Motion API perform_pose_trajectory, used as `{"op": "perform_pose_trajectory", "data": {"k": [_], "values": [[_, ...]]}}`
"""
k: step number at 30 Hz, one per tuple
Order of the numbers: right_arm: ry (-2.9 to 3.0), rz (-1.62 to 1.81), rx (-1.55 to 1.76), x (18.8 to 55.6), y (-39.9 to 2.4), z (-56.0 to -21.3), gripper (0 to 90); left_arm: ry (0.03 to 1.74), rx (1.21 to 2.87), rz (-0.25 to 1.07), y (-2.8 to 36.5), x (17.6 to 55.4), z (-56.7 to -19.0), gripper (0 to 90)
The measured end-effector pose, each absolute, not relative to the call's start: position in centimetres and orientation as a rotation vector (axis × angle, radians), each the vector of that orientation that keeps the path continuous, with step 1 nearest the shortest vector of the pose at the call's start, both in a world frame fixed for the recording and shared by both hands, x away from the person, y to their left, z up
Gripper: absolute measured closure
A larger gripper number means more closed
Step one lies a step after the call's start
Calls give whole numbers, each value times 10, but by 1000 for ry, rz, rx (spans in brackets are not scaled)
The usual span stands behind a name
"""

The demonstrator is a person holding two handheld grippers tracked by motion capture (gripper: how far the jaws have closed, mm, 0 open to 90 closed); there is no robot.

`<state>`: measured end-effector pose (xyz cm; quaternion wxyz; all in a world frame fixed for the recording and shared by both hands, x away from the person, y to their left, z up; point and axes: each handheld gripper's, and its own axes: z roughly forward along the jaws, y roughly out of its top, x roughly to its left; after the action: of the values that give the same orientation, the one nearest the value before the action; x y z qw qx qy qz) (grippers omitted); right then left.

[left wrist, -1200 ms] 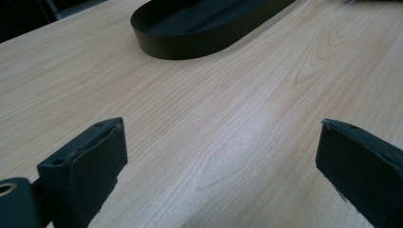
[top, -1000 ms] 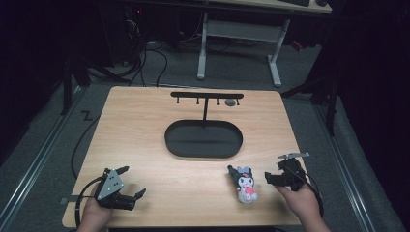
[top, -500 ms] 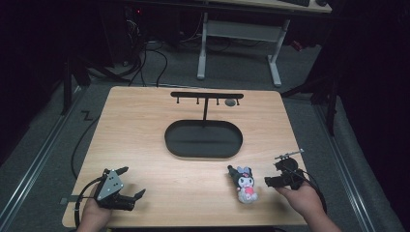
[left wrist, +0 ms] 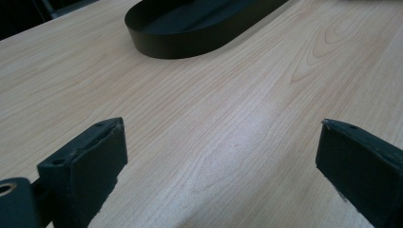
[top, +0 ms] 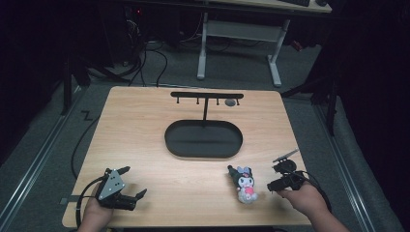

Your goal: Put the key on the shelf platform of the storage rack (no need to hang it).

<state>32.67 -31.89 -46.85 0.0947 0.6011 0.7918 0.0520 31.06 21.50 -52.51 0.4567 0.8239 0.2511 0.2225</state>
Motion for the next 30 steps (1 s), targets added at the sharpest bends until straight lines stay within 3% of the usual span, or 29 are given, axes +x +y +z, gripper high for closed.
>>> {"op": "perform_pose_trajectory", "data": {"k": [17,30], "values": [[2354,169,1778,321,-309,-442,256,607,2038,569,207,317,-524,44],[2436,209,1707,317,-274,-433,246,588,2043,570,204,318,-524,51]]}}
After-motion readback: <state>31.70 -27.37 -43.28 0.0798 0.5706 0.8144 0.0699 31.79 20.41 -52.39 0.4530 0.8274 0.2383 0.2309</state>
